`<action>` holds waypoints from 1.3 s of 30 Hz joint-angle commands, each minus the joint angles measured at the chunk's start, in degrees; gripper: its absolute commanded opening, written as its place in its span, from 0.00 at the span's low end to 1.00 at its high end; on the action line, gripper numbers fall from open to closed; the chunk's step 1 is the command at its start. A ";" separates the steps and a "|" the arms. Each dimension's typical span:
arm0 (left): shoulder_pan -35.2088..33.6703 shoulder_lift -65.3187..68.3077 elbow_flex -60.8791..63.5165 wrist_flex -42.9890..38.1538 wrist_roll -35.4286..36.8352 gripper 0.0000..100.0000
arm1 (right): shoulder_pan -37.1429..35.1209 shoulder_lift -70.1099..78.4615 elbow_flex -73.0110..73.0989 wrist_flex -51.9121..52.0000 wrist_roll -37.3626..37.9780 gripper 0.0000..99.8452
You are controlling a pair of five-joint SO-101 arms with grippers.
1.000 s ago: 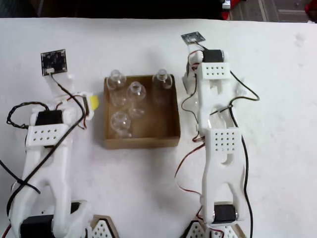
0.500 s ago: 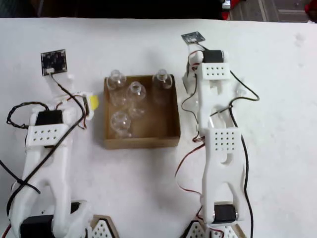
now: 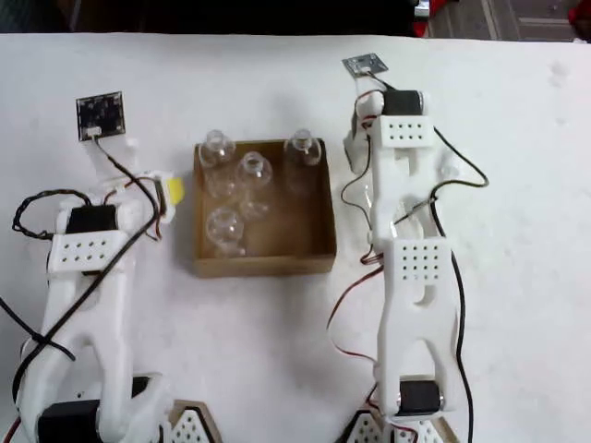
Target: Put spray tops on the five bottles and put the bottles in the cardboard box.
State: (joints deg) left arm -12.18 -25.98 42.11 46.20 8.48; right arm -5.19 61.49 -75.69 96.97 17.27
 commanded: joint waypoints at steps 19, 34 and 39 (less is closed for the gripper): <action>1.10 -0.48 -0.18 -2.99 0.62 0.23 | 3.21 -33.10 8.09 2.24 -12.57 0.01; 1.10 -0.22 0.00 -3.60 0.70 0.23 | -0.04 -75.38 46.86 1.27 -14.95 0.01; 1.10 -0.22 0.00 -3.60 0.70 0.23 | -2.24 -85.41 60.57 -5.58 -14.95 0.01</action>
State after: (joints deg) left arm -12.18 -25.98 42.64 43.65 8.48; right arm -6.07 -17.80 -21.10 95.65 3.03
